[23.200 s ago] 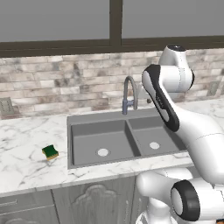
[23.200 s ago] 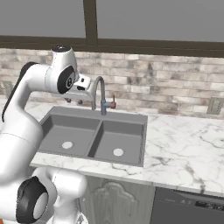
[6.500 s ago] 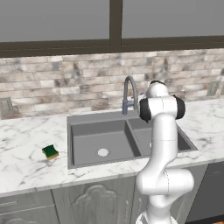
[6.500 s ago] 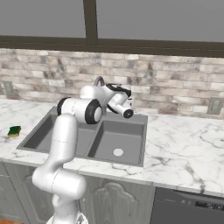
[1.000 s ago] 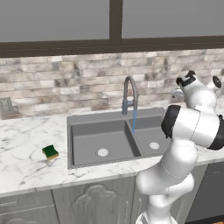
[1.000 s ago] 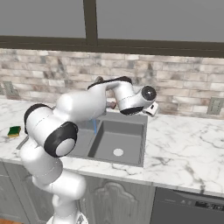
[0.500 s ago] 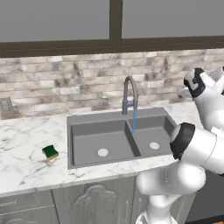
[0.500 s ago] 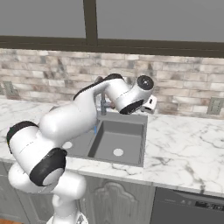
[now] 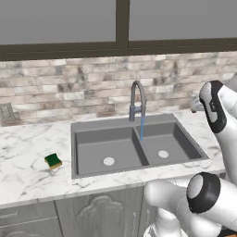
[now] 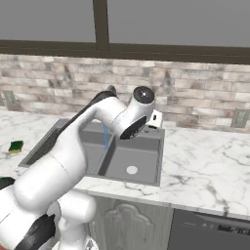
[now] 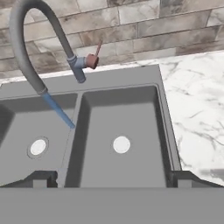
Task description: Soak the sponge with water for a few seconds and then drop it inside the sink.
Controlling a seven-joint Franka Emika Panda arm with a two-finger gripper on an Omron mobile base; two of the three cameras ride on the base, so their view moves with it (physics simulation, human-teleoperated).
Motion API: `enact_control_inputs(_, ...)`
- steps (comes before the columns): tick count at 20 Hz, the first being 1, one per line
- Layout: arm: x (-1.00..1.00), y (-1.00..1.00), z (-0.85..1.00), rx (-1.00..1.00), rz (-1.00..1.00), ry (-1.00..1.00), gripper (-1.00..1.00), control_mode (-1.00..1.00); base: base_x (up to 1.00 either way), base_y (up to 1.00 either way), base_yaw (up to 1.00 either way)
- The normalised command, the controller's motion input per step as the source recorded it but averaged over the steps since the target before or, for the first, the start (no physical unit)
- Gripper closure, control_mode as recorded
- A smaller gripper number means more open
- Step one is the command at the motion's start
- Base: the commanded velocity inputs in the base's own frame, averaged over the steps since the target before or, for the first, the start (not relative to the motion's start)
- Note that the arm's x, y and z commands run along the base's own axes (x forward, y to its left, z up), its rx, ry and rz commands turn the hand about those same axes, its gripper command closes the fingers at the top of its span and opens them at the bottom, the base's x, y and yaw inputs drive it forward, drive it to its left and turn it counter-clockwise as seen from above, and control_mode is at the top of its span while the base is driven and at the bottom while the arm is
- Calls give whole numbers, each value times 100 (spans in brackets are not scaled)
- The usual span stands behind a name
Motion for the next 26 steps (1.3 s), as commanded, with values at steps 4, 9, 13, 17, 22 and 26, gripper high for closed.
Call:
enact_control_inputs(4, -34, 77, 17, -11, 0, 12, -100, -100, 0, 0, 0)
enact_control_inputs(9, -22, 63, 4, -1, 1, 9, -100, -100, 0, 0, 0)
enact_control_inputs(13, -30, 49, 3, 0, 6, 2, -100, -100, 0, 0, 0)
enact_control_inputs(17, -33, 53, 17, 0, 5, 11, -100, -100, 0, 0, 0)
enact_control_inputs(22, -45, 70, 18, 0, 8, 15, -100, -100, 0, 0, 0)
enact_control_inputs(26, -21, 88, 7, 0, 5, 10, -100, -100, 0, 0, 0)
